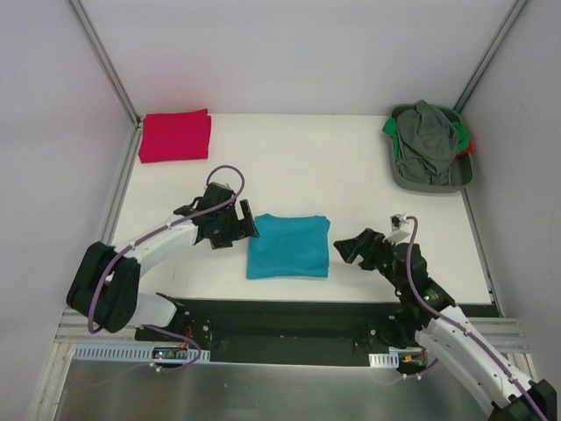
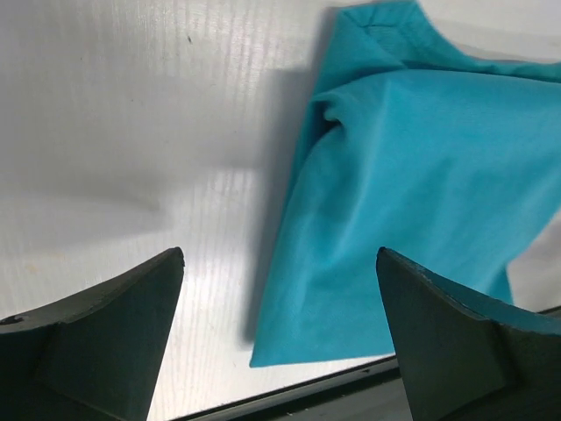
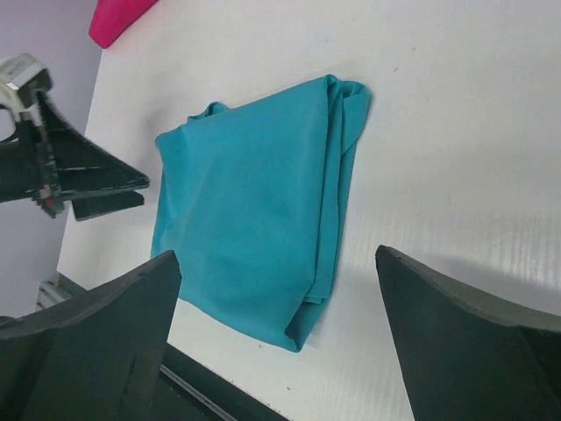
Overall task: Fold and stack the t-shirts
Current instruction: Smooth out wrinkles on the folded tshirt
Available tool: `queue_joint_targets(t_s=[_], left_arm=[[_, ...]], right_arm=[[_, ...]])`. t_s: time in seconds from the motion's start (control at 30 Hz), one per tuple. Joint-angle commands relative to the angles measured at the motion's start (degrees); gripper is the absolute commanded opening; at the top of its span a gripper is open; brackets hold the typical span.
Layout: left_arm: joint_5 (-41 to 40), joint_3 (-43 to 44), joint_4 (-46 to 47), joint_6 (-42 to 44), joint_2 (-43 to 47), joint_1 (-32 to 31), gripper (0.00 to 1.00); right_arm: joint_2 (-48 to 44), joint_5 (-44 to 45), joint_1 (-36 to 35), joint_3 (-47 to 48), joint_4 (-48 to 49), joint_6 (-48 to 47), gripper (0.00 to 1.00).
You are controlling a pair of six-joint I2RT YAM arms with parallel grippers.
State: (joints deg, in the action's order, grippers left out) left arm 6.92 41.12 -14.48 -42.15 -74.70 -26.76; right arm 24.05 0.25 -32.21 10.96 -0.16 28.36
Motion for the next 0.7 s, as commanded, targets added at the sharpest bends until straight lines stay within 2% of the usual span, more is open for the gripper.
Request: queue_joint_targets(t_s=[0.0,0.1,0.23,0.33,0.43,0.53,0.67], left_arm=[[1.7,5.3,-1.6,3.3,-6.7,0.2,0.90],[2.9,7.1,-1.6,3.1,-9.5,0.2,0.89],[3.0,8.3,-1.6,2.7,-11.3,0.2,0.90],[3.4,8.4,-1.4,1.9,-12.6,0.1,0.90],[4.1,7.8,-0.9,1.4,-13.7,0.1,0.89],[4.5,7.2,-0.4,1.1,-14.3,0.1,0.88],[4.9,7.0,0.0,1.8,-15.2,0.2,0.86]], right_arm=[[-1.0,-9.0,0.0,-2.5,12.4,2.1,0.96],[7.6,-18.3,-2.3,0.1,19.5,3.8,0.96],[24.1,-17.7,-8.9,4.4,28.3,3.5,0.96],[39.9,-22.4,-11.5,8.7,38.6,7.1,0.96],[51.2,-26.8,-14.0,12.0,51.3,9.9,0.96],[59.9,-29.0,-15.2,14.3,57.5,12.1,0.96],[66.5,-28.4,-15.1,11.4,64.7,14.7,0.96]])
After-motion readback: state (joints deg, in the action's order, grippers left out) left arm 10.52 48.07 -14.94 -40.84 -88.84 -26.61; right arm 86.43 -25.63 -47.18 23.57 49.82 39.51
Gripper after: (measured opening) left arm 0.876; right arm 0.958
